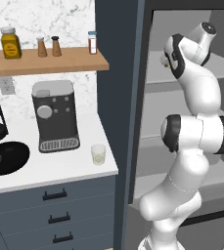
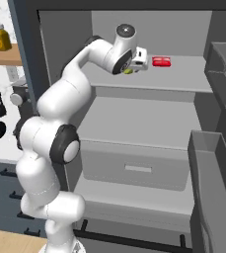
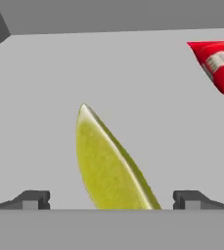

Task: Grab a lemon wedge from the fridge and one ice cube from the ice bowl, and put them in the glass of lemonade.

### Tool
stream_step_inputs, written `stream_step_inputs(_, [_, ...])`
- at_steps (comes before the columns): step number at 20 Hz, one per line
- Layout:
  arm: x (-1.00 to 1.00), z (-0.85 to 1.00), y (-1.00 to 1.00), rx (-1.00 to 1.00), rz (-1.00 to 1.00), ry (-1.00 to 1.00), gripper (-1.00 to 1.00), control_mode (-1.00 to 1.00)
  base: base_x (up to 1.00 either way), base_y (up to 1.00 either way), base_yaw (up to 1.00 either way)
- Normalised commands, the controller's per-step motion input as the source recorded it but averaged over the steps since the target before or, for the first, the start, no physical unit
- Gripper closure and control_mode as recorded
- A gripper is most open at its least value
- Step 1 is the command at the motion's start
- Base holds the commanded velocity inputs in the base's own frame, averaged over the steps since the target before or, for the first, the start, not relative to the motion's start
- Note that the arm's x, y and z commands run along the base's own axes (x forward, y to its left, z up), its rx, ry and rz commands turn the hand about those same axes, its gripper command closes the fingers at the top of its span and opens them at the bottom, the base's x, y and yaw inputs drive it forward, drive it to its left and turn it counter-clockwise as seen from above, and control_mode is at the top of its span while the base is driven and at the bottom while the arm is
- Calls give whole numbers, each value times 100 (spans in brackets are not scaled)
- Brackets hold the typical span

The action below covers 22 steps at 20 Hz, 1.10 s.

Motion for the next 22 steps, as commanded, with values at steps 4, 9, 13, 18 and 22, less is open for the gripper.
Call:
stream_step_inputs(4, [13, 1, 0, 0, 1, 0, -100, -100, 0, 0, 0])
stream_step_inputs(9, [0, -14, 4, 0, 7, 0, -100, -100, 0, 0, 0])
stream_step_inputs(13, [1, -16, 1, 0, 10, 0, -100, -100, 0, 0, 0])
stream_step_inputs(18, [0, 0, 6, 0, 9, 0, -100, -100, 0, 0, 0])
stream_step_inputs(22, [-4, 0, 29, 0, 10, 0, -100, -100, 0, 0, 0])
